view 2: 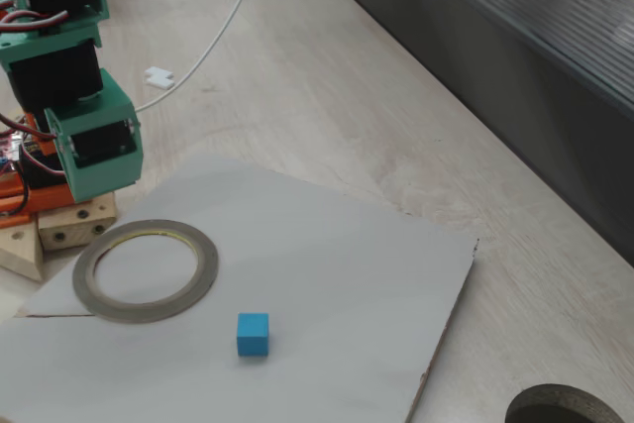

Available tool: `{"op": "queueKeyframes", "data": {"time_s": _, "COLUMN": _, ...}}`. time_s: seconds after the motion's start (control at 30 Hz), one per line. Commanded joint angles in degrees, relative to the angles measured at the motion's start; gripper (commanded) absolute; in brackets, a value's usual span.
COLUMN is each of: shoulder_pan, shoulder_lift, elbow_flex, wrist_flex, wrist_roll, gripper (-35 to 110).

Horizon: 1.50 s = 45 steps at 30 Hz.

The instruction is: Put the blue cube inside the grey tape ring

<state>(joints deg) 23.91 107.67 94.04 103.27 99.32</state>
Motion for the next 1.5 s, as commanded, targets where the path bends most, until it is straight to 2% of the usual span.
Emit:
{"op": "queueKeyframes", "data": {"time_s": 0.0, "shoulder_pan": 0.18, "shoulder_lift": 1.23, "elbow_flex": -0.62, "wrist_flex": 0.70, "wrist_roll": 0.70, "gripper": 0}}
{"op": "queueKeyframes", "data": {"time_s": 0.2, "shoulder_pan": -0.35, "shoulder_lift": 0.53, "elbow_flex": -0.62, "wrist_flex": 0.62, "wrist_roll": 0.70, "gripper": 0}}
{"op": "queueKeyframes", "data": {"time_s": 0.37, "shoulder_pan": -1.05, "shoulder_lift": -7.38, "elbow_flex": -1.58, "wrist_flex": 0.44, "wrist_roll": 0.26, "gripper": 0}}
{"op": "queueKeyframes", "data": {"time_s": 0.53, "shoulder_pan": -8.96, "shoulder_lift": -10.81, "elbow_flex": -1.67, "wrist_flex": 0.44, "wrist_roll": 0.62, "gripper": 0}}
{"op": "queueKeyframes", "data": {"time_s": 0.67, "shoulder_pan": -10.55, "shoulder_lift": -13.71, "elbow_flex": -3.34, "wrist_flex": 0.35, "wrist_roll": 0.62, "gripper": 0}}
{"op": "queueKeyframes", "data": {"time_s": 1.47, "shoulder_pan": -9.93, "shoulder_lift": -50.01, "elbow_flex": -57.92, "wrist_flex": 0.35, "wrist_roll": 0.62, "gripper": 0}}
